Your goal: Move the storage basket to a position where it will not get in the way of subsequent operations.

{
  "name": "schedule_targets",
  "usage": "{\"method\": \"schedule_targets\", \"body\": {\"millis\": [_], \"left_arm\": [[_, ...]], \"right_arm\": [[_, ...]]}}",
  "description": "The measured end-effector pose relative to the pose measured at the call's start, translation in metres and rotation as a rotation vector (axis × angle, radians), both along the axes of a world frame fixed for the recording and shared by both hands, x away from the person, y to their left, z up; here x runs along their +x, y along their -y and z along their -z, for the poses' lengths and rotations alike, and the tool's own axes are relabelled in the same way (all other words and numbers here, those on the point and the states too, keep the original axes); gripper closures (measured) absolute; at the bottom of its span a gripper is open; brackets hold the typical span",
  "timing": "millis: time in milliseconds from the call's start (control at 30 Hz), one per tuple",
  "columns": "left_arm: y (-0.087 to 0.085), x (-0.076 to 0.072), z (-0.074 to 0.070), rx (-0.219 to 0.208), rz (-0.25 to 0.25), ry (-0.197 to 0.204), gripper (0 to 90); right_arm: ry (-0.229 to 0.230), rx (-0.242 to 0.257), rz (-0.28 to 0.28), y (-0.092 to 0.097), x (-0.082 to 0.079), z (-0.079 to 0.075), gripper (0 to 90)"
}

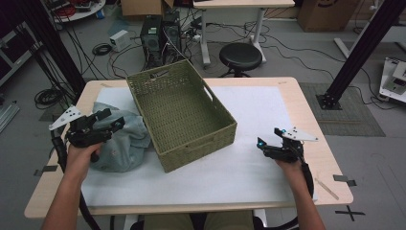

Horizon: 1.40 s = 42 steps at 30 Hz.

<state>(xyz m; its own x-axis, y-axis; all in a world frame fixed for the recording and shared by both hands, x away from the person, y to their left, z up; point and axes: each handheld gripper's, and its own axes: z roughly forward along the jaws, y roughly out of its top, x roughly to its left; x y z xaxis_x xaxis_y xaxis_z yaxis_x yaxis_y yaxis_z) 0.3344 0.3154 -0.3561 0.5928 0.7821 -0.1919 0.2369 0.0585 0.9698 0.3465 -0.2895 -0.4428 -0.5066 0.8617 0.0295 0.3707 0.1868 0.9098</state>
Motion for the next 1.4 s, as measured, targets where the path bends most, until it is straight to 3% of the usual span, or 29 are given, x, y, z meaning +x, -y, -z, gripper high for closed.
{"method": "schedule_targets", "body": {"millis": [233,633,767,1000,1267,1400], "left_arm": [[0.000,-0.001,0.002,-0.006,-0.001,-0.004,22.0],[-0.001,-0.008,0.007,-0.003,0.001,-0.004,22.0],[-0.002,-0.009,0.008,-0.005,-0.002,-0.005,22.0],[-0.002,-0.008,0.011,-0.014,-0.003,-0.006,22.0],[-0.003,-0.008,0.010,-0.019,0.001,-0.003,22.0],[-0.004,-0.009,0.010,-0.013,0.003,-0.004,22.0]], "right_arm": [[0.002,0.010,-0.047,-0.016,-0.003,-0.006,16.9],[0.009,0.031,-0.209,-0.061,-0.009,-0.015,16.9],[0.007,0.053,-0.239,-0.070,-0.007,-0.017,16.9],[0.001,0.042,-0.244,-0.089,0.004,-0.021,16.9],[0.004,0.017,-0.188,-0.101,0.018,-0.021,16.9],[0.009,0.010,-0.186,-0.103,0.022,-0.022,15.7]]}}
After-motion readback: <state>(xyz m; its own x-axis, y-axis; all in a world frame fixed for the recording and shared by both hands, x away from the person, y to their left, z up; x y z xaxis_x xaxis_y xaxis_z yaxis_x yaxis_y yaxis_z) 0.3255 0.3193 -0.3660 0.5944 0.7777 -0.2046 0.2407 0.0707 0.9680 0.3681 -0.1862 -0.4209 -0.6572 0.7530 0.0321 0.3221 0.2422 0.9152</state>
